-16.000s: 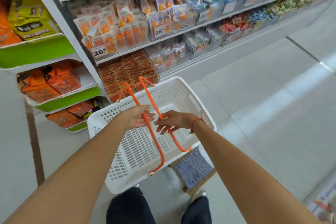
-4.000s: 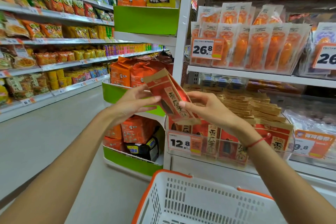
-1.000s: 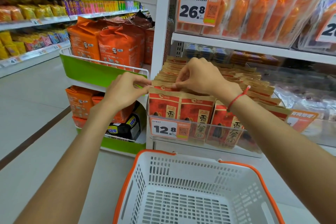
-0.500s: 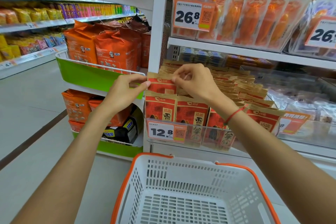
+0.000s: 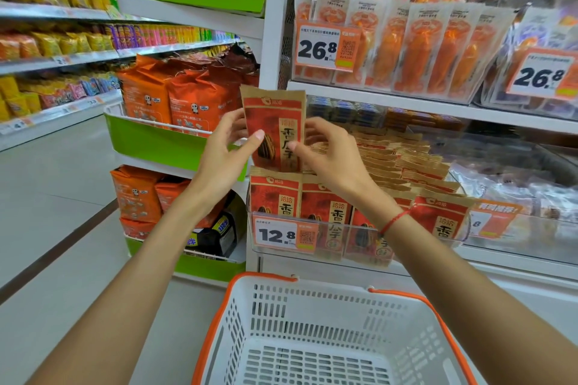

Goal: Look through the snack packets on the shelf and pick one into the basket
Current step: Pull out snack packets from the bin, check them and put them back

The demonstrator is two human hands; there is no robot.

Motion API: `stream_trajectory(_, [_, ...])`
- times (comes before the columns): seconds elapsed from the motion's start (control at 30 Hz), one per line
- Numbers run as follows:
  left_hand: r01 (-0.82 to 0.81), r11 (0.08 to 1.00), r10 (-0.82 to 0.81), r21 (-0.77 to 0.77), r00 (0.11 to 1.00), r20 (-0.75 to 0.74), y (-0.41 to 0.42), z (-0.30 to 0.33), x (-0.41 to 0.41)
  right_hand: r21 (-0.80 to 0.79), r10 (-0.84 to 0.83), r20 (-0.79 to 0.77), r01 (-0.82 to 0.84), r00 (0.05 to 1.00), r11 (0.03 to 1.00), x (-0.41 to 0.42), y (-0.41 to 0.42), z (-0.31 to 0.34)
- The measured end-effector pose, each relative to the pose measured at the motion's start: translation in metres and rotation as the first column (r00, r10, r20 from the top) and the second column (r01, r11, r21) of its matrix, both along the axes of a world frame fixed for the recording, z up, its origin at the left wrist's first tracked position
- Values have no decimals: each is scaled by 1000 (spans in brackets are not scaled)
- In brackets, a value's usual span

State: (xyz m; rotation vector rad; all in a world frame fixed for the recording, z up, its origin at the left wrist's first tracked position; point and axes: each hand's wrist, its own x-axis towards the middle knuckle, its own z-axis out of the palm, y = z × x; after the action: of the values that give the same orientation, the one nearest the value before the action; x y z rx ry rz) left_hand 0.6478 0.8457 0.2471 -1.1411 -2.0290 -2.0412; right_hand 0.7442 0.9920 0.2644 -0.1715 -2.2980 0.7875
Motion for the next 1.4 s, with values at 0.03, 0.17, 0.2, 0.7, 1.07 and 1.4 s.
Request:
stream_trajectory(0.03, [5,1000,-5,9,1000,-12,0,1,3,-12,10,-60,-11,998,1000,1,-3,3])
stream_trajectory(0.17, [-47,990,57,133,995,-78,0,10,22,-57,35,-231,-50,972,997,9,-19,20])
stream_trajectory(0.2, [-52,986,65,161,995,-75,-1,13,28,-73,47,-250,-67,967,995,13,-24,24])
stream_trajectory(0.7, [-5,1000,10,-11,882,471,-46,-84,135,-632,45,87,20,995,775,127,-65,-86])
stream_trajectory(1.07, [161,960,3,-230,814,581,-65,-196,182,-501,-149,413,361,898,787,155,-75,-197])
stream_trajectory(1.4, [176,941,45,-290,783,620,-61,-222,185,-507,-166,468,418,868,754,148,-73,-220])
